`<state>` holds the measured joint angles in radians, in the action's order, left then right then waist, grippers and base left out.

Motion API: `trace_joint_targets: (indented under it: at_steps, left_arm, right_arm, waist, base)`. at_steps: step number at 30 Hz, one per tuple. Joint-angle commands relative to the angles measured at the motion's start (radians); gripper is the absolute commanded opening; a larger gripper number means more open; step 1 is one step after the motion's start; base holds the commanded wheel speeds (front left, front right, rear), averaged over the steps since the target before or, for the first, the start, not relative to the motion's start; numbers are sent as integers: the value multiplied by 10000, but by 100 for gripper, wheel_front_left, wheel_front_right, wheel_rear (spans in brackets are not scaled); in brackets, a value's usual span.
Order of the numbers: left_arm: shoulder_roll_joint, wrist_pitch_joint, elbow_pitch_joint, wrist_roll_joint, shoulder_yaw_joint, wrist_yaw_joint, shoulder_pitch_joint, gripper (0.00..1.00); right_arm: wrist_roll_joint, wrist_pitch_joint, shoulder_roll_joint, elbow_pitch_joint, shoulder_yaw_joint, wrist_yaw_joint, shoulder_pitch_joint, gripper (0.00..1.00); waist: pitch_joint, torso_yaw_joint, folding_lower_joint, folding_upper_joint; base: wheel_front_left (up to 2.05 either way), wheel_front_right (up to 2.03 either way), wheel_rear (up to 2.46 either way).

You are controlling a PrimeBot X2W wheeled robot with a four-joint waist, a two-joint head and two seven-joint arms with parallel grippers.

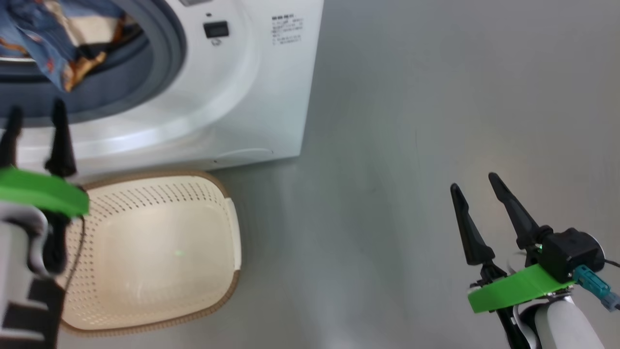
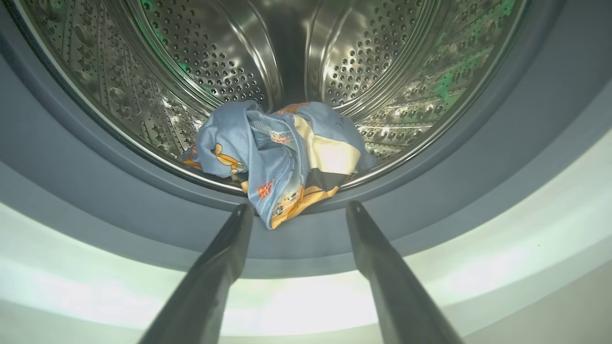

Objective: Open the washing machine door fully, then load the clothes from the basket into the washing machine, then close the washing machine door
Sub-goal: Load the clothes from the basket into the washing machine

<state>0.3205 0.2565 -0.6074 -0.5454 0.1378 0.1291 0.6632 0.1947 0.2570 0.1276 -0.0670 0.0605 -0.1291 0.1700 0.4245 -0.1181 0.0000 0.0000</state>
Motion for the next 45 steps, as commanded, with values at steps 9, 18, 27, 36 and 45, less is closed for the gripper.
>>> trace_joint_targets:
  at_steps: [9,18,27,36,45]
  left_arm:
    - [-100,53,1390,692,-1125,16,-1977,100]
    - [-423,53,2543,1326,-1566,16,-3980,100]
    - [-752,53,3677,1701,-2264,16,-5768,100]
    - [-985,53,4453,1794,-2696,16,-7034,100]
    - [-1059,53,4689,1826,-2801,16,-7300,100]
  right_arm:
    - [155,48,362,59,94,-16,-705,100]
    - [262,48,574,-24,-57,-16,-1468,100]
    - [335,48,702,12,-270,-16,-2229,100]
    - [353,48,730,149,-618,-16,-2803,100]
    - [331,48,703,179,-711,-16,-2890,100]
  waist:
    - [-1309,332,0,0]
    - [-2368,491,0,0]
    - [-3147,566,0,0]
    - [-3528,620,0,0]
    - [-3607,605,0,0]
  base:
    - [0,0,0]
    - [0,0,0]
    - [0,0,0]
    - [0,0,0]
    - [0,0,0]
